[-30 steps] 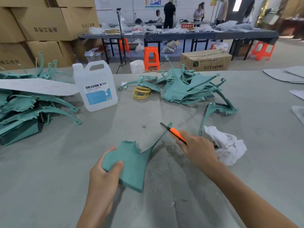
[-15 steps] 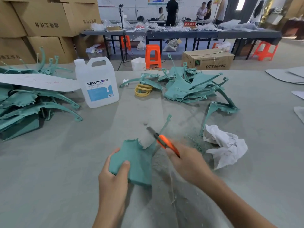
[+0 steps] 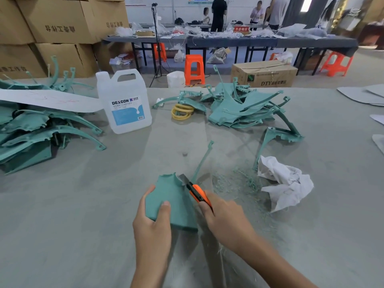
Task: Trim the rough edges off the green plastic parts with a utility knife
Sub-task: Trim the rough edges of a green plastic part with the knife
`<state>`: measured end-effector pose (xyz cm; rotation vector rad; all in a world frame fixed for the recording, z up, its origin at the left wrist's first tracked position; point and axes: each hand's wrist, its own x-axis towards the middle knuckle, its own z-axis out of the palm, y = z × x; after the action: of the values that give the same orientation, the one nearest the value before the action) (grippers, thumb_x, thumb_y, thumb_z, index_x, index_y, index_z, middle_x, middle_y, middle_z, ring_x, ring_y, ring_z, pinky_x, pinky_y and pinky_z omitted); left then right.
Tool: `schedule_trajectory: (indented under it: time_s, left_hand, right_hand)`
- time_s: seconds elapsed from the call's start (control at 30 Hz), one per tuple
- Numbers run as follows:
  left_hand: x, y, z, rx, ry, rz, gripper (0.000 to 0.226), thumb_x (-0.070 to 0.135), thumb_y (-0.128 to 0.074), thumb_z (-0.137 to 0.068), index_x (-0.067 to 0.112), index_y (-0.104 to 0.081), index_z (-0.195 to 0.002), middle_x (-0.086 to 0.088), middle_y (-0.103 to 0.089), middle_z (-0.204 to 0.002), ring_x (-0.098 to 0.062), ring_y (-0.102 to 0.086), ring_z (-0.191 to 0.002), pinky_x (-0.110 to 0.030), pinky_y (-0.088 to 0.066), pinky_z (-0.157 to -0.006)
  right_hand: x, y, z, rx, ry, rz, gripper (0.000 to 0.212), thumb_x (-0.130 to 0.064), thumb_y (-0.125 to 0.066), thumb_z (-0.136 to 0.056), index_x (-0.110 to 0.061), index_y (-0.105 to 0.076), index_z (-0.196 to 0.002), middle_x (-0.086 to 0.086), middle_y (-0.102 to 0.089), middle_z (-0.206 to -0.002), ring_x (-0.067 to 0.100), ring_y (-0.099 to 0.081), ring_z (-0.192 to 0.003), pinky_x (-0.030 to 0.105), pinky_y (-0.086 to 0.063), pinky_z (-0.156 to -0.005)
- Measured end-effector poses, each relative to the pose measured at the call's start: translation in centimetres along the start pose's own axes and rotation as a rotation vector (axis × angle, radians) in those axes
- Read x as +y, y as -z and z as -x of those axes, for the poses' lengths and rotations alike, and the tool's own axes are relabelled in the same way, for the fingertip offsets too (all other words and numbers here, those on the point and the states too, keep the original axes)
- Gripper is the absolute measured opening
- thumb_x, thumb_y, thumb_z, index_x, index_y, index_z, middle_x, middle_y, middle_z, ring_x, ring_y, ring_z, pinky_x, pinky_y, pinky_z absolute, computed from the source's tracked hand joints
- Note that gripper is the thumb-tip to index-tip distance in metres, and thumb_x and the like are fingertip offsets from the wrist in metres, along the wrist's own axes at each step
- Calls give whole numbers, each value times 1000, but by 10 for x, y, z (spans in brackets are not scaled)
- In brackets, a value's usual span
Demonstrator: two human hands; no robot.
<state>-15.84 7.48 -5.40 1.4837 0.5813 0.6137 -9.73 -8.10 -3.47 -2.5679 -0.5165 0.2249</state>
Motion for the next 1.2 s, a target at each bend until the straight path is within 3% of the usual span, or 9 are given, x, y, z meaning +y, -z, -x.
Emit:
schedule_trajectory:
  time_s: [0.17,0.33,0.53,0.63,0.8,0.9,1.0,1.1,1.2]
  left_hand:
    - [1,2,-1,4,-24,-35,41,13,-66,-93,42,-62,-123,11,-72,-115,-5,-68,-103,-41,-55,-95]
    - [6,-1,1,-4,-7,-20,42,27,-68,-85,47,-60,-121,9,-71,-119,-10,-67,-109,-46,-54,-98]
    - [0,0,0,-6,43,-4,44,35,-65,-78,52,-61,-118,12,-71,-116,-10,-69,-105,-49,-56,-95]
    - [-3,2,1,8,53,5,45,33,-67,-76,51,-59,-117,15,-71,-111,-13,-70,-101,-51,-56,-92]
    - [-3,2,6,22,-48,-51,41,33,-66,-76,48,-53,-113,25,-66,-101,0,-67,-87,-40,-56,-79]
    - [-2,1,16,-101,-136,-155,41,46,-66,-81,52,-45,-115,28,-65,-102,-2,-68,-81,-28,-52,-67]
    - [-1,0,25,-255,-254,-356,42,55,-54,-88,64,-25,-117,14,-67,-92,-10,-67,-64,-35,-53,-59]
    - [4,-2,26,-345,-342,-464,47,51,-46,-88,68,-10,-115,17,-62,-78,-8,-65,-66,-26,-46,-52]
    - [8,-4,23,-384,-368,-485,47,48,-44,-90,67,-8,-113,15,-58,-70,-5,-63,-67,-23,-43,-49]
  right_hand:
    - [8,-4,4,-7,16,-91,20,-44,-39,-107,-33,-54,-113,-13,-51,-70,16,-50,-69,34,-34,-63]
    - [14,-5,4,14,9,-145,18,-46,-41,-105,-40,-54,-116,-14,-53,-65,3,-50,-57,19,-32,-51]
    - [21,-4,8,23,-7,-122,26,-48,-40,-105,-41,-53,-127,-12,-60,-73,6,-57,-65,20,-35,-55]
    - [27,4,6,42,-16,0,30,-49,-38,-105,-33,-55,-125,-8,-62,-80,22,-63,-82,35,-37,-65]
    - [17,12,4,148,-25,-73,30,-44,-37,-106,-38,-51,-132,-7,-60,-74,24,-60,-76,38,-43,-69]
    - [10,14,9,136,-4,-107,33,-45,-40,-106,-42,-47,-137,-13,-56,-72,22,-61,-81,36,-39,-70]
    - [0,15,13,116,35,-145,44,-45,-41,-106,-51,-34,-148,-16,-61,-83,18,-61,-86,32,-39,-74]
    - [-6,19,14,65,56,-177,45,-45,-41,-105,-56,-32,-148,-23,-55,-74,8,-54,-76,27,-40,-71]
    - [-8,25,12,53,61,-198,41,-42,-42,-105,-59,-34,-142,-15,-58,-70,7,-54,-67,30,-48,-68]
